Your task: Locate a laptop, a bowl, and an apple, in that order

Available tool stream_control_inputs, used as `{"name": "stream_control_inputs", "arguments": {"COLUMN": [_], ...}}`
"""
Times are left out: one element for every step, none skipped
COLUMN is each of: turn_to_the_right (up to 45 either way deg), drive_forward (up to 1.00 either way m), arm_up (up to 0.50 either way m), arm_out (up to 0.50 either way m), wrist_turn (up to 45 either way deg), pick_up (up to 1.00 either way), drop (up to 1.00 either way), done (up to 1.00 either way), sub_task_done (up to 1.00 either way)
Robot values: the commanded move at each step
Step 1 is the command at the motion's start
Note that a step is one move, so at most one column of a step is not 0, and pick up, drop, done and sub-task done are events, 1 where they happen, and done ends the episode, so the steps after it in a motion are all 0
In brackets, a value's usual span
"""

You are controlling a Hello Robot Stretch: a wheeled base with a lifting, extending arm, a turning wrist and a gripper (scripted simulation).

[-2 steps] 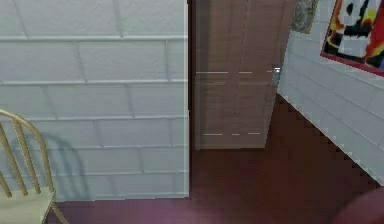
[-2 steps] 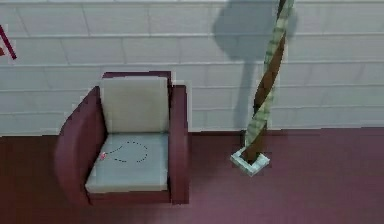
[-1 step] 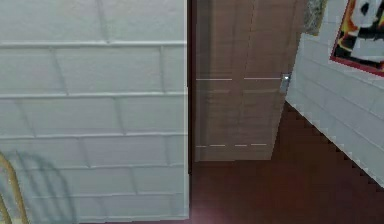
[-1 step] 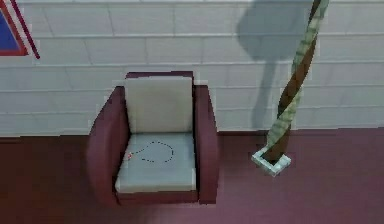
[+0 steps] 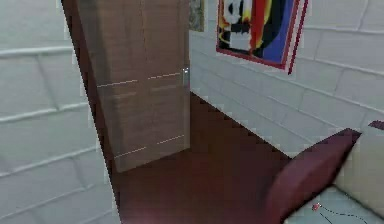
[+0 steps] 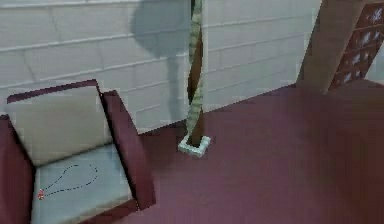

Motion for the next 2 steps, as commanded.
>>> {"name": "stream_control_inputs", "arguments": {"turn_to_the_right": [0.0,18.0], "drive_forward": [0.85,0.0], "arm_up": [0.0,0.0], "arm_out": [0.0,0.0], "wrist_turn": [0.0,0.0], "pick_up": [0.0,0.0], "drop": [0.0,0.0], "done": [0.0,0.0], "sub_task_done": [0.0,0.0]}}
